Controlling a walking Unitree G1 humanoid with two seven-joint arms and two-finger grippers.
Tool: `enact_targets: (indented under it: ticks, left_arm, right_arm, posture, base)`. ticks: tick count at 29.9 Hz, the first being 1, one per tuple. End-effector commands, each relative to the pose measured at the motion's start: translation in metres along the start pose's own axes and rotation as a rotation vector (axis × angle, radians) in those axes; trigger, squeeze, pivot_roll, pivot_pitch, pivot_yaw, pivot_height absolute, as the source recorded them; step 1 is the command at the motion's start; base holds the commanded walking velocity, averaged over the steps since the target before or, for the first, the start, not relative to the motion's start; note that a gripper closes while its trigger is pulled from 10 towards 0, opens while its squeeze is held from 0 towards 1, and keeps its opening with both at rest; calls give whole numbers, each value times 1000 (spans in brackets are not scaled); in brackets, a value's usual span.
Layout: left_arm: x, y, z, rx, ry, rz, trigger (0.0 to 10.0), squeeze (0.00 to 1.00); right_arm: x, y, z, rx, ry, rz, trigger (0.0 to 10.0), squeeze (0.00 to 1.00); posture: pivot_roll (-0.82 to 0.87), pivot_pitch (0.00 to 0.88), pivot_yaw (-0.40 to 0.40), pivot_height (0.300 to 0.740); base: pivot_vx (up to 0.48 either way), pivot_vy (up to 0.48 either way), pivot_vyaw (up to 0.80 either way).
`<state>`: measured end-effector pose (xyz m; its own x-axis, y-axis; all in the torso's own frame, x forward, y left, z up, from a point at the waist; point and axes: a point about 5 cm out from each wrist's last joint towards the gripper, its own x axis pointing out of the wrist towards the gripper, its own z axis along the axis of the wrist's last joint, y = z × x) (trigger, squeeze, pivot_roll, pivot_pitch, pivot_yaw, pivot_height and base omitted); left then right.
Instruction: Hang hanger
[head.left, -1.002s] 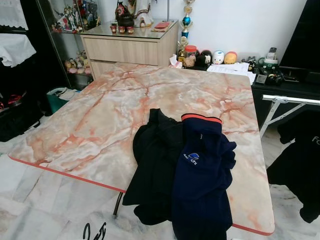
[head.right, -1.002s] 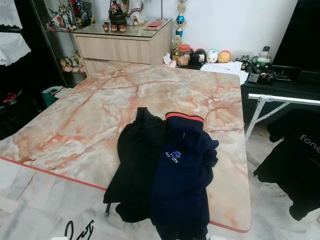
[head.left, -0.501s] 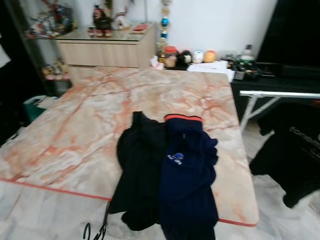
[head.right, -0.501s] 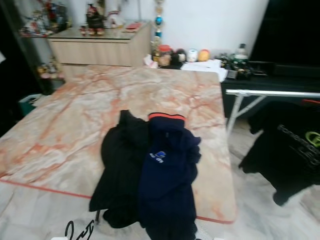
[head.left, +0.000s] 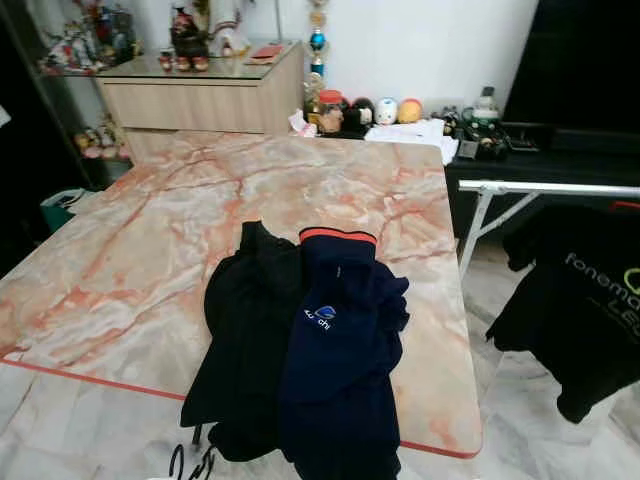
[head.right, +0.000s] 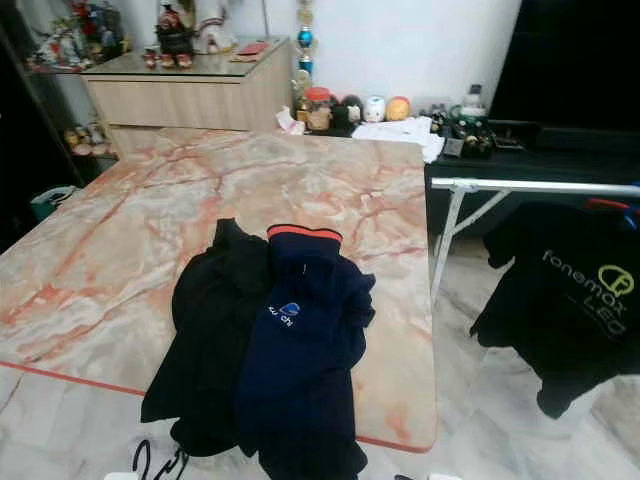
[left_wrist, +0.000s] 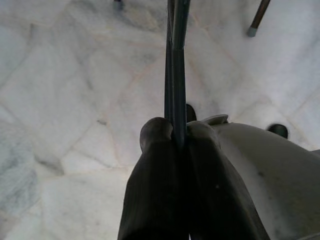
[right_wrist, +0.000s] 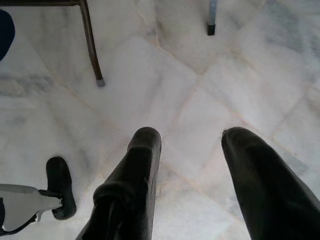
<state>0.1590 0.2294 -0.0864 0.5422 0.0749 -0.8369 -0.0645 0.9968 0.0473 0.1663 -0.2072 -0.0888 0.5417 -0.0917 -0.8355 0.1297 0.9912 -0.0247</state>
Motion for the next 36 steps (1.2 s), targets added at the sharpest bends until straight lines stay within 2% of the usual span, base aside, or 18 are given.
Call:
enact_targets:
  ticks: [1,14,26,36]
  left_arm:
    - [0,-1,-4,7,19,-5,10000,0]
    - [0,-1,-3,6,15,-7,10000,0]
    - [0,-2,-2,8,14,-12,10000,0]
    - [0,-2,-1,10,9,-18,10000,0]
  right_arm:
    - [-1,-2,-5,8,22,-6,10000,0]
    - [0,2,-2,-6,19,14,10000,0]
    - [-4,-1,-24,5,72,-8,10000,0]
    - [-5,-1,-27,-6,84,-12,10000,0]
  posture:
    - [-22,0,57,740]
    - [-20,0,58,740]
    - [-20,0,57,740]
    - [-16,0,56,740]
  base:
    - [0,-292,0]
    - [0,-294,0]
    - [0,-295,0]
    - [0,-297,0]
